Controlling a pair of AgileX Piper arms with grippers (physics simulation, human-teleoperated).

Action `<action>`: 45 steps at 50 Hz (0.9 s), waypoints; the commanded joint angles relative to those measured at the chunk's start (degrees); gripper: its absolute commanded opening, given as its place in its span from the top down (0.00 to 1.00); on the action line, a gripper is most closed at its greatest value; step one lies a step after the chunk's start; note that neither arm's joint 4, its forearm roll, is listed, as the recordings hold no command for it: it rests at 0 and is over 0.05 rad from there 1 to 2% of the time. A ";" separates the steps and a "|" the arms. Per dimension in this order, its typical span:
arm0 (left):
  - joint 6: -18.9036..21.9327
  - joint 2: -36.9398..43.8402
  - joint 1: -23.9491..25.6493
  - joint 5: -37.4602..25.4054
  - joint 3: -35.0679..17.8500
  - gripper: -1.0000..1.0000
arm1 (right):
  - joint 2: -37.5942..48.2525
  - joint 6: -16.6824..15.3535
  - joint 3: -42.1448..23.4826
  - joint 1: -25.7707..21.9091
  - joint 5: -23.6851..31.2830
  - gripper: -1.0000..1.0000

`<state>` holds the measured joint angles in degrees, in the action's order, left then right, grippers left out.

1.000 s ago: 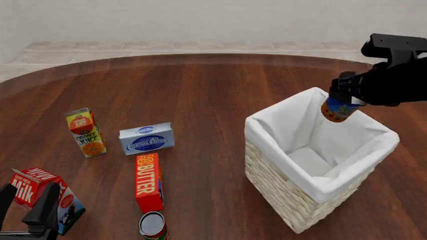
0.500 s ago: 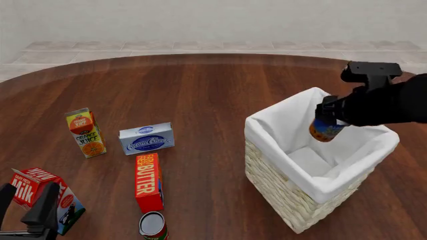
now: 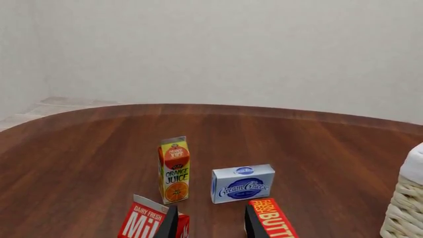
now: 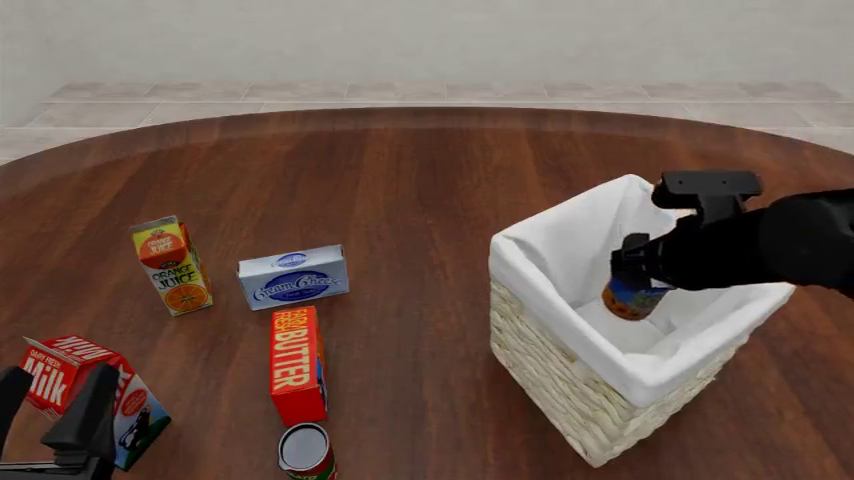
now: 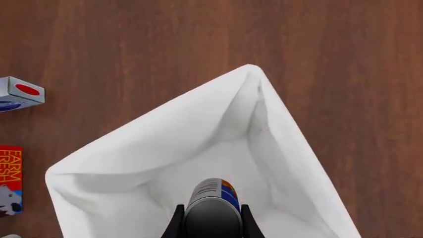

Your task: Pick up the alphabet soup and the tomato sauce, and put them in the basket.

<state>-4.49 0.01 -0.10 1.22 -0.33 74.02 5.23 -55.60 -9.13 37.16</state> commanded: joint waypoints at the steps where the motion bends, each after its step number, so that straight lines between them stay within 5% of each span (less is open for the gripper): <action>1: 0.00 0.00 0.01 0.04 -0.01 0.00 | 0.28 1.11 1.16 -0.07 -0.85 0.00; 45: 0.02 0.00 0.03 0.06 0.01 0.00 | -4.33 1.23 -6.44 -1.86 5.38 0.00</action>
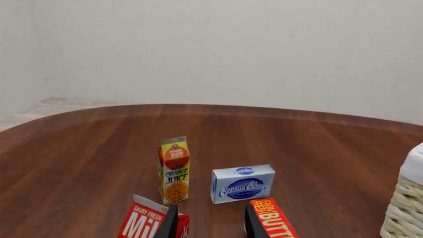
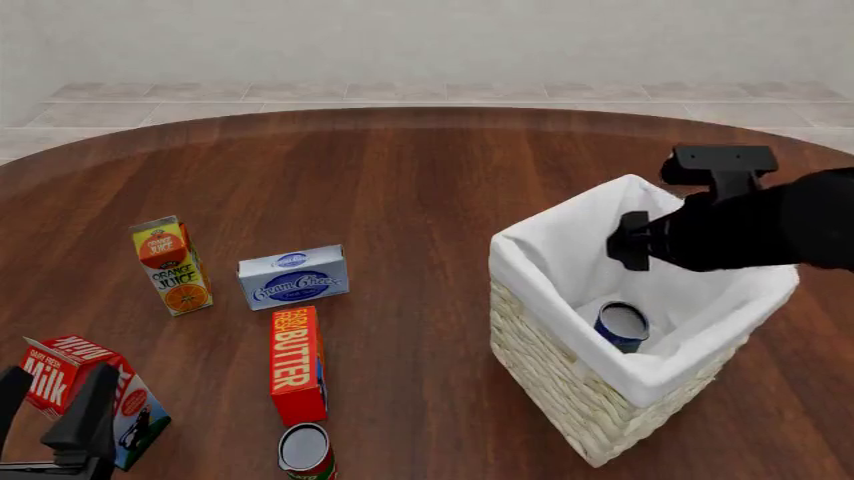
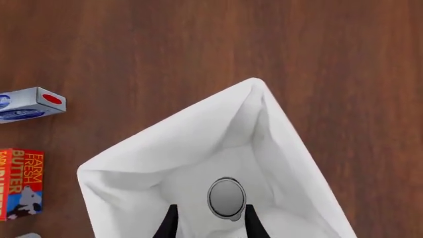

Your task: Pick up the alphabet soup and the tomato sauce, and put them in the basket.

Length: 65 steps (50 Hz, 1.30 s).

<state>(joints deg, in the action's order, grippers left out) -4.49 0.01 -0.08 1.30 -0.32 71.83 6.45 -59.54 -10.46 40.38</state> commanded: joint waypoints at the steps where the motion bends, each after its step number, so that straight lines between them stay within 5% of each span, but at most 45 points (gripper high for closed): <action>1: 0.01 0.00 0.03 -0.03 0.00 0.00 | -2.36 -0.33 -2.93 -0.56 2.48 0.00; 24: 1.02 0.01 0.35 -0.82 0.02 0.00 | -8.02 1.07 -5.75 -1.86 4.37 0.00; 51: 2.34 0.05 0.82 -1.76 0.08 0.00 | -22.69 10.25 -1.90 -7.28 0.83 0.00; 65: 2.62 0.04 0.74 -1.78 0.06 0.00 | -24.90 11.05 -1.47 -9.63 0.77 0.00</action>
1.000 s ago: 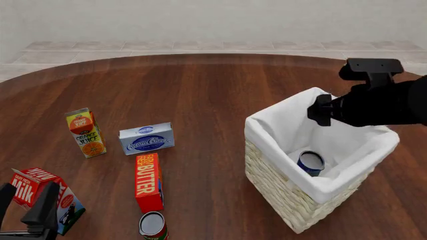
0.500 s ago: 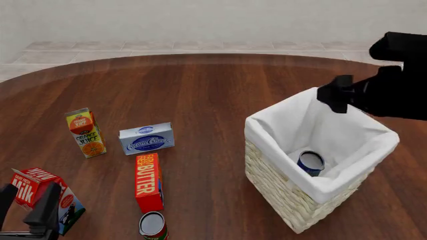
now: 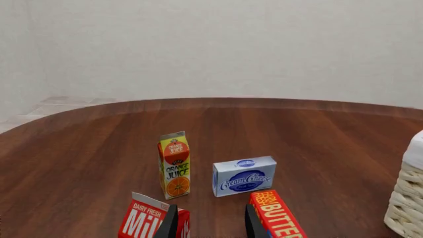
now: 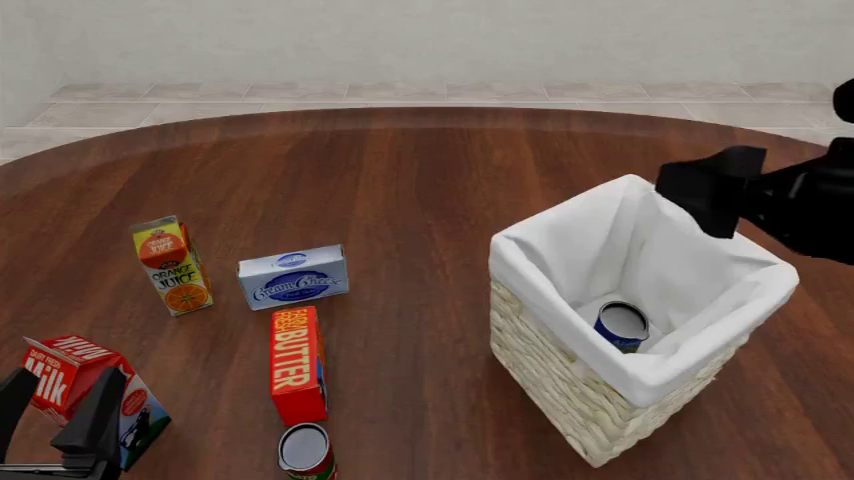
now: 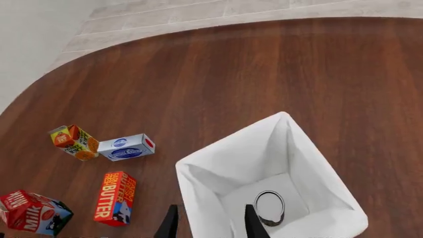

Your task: Pick up the alphabet soup and the tomato sauce, and put them in the basket.

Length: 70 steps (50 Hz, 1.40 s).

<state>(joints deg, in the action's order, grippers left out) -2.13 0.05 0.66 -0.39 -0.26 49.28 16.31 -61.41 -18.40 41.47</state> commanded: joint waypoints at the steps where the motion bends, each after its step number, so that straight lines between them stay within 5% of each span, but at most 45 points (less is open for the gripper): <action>1: 0.26 0.00 0.01 -0.08 0.00 0.00 | -2.48 1.37 0.32 -1.78 -0.21 0.00; 25: 1.74 1.05 0.61 -0.43 0.14 0.00 | -13.47 7.83 1.17 -0.38 -1.08 0.00; 38: 2.58 0.17 1.43 -1.68 -0.53 0.00 | -14.95 5.72 -1.78 -0.33 1.87 0.00; 59: 3.56 2.04 6.74 -7.22 -11.80 0.00 | -15.25 5.26 -2.82 -0.25 2.44 0.00; 70: 0.01 6.02 12.06 -13.14 -20.67 0.00 | -15.65 5.51 -3.01 -1.05 2.62 0.00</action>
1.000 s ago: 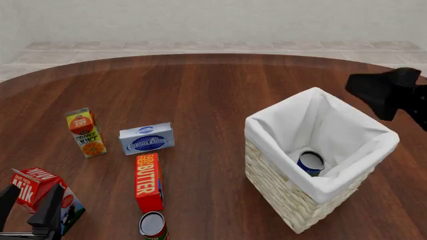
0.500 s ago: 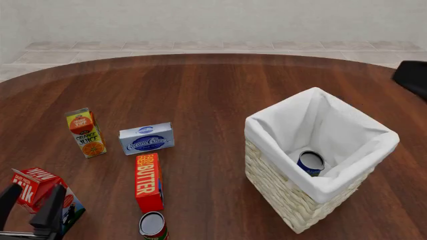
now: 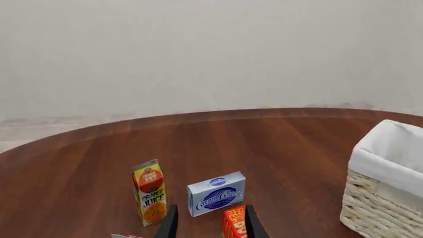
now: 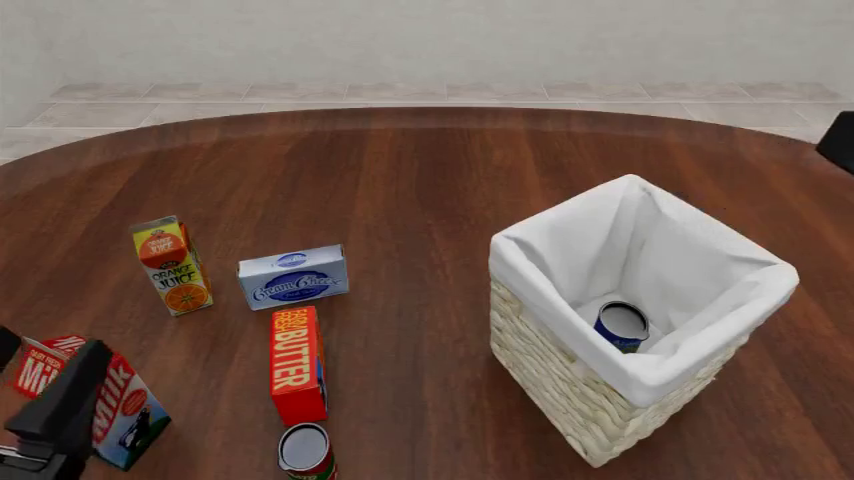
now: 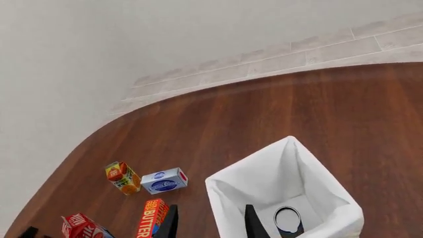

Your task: Pick up the alphabet soup and the tomato sauce, and put them in the basket.

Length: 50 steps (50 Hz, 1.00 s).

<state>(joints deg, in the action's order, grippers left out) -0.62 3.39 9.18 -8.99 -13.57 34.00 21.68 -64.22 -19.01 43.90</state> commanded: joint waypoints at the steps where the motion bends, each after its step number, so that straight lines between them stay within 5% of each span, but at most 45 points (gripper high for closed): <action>1: -1.70 3.25 4.28 -4.81 -8.05 0.00 | -0.32 0.27 -0.03 -0.48 0.06 0.00; 10: -1.64 8.30 8.48 -8.12 -15.77 0.00 | 0.25 0.75 0.89 -1.43 -0.76 0.00; 38: -2.29 21.51 24.45 -23.51 -28.36 0.00 | 0.93 1.20 1.86 -3.41 -1.84 0.00; 50: -0.72 24.63 27.86 -26.17 -26.81 0.00 | 0.68 1.30 1.55 -3.47 -1.48 0.00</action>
<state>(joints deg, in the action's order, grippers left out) -1.86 24.98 33.67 -32.20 -39.89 34.66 22.89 -62.70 -22.22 42.45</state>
